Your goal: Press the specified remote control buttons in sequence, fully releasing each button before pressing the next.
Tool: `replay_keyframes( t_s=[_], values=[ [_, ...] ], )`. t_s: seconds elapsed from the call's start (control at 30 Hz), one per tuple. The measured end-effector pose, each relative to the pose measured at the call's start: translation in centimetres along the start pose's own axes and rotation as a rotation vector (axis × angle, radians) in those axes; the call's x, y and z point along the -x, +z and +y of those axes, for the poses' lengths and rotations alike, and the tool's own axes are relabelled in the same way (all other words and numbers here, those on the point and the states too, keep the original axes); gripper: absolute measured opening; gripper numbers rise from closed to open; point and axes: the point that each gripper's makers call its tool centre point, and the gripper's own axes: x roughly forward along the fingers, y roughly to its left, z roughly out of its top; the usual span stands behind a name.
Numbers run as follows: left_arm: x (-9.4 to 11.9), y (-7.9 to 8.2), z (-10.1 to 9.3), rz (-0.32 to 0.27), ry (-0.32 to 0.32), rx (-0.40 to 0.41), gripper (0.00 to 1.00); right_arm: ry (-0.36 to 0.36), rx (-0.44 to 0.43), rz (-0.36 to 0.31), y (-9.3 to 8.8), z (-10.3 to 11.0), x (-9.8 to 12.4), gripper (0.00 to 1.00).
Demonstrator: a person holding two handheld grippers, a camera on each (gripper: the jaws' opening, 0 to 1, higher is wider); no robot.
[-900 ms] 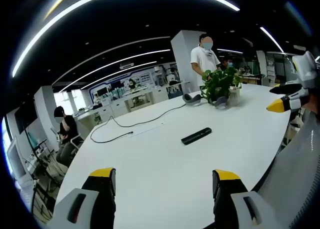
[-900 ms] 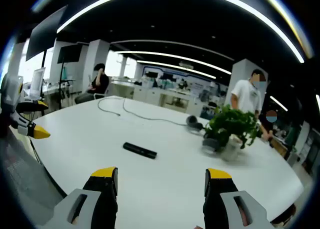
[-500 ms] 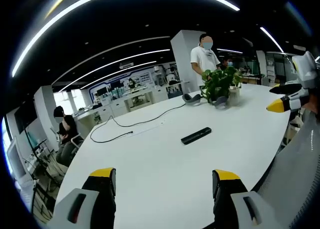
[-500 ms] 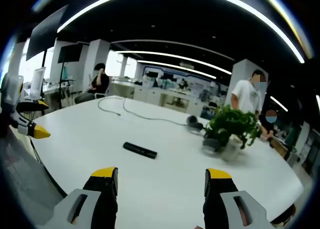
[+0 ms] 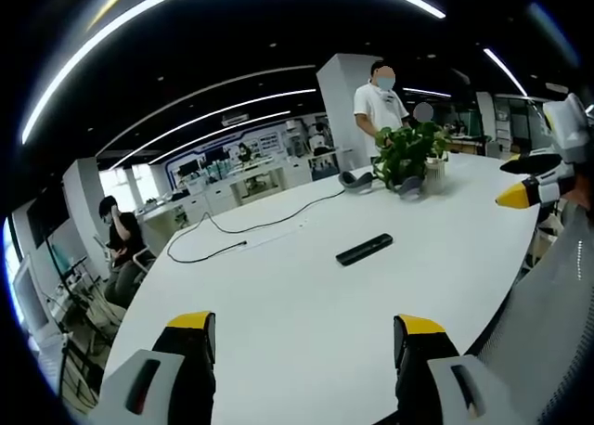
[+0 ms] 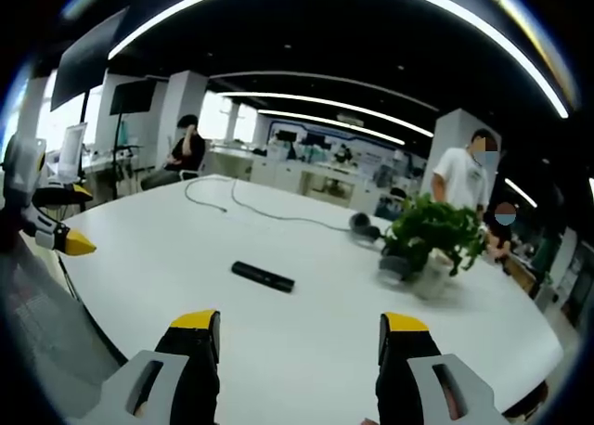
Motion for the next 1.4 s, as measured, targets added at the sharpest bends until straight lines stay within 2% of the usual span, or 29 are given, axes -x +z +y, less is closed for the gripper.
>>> replay_keyframes(
  t_s=[0.33,1.4],
  values=[
    [-0.2,-0.3,-0.7,0.017,-0.032,-0.017,0.82,0.003,0.004,-0.002,0.0,0.1,-0.1,0.67],
    [-0.5,-1.1,-1.1,0.074,-0.051,-0.020,0.81,0.000,-0.003,-0.010,0.2,0.0,0.0,0.66]
  ],
)
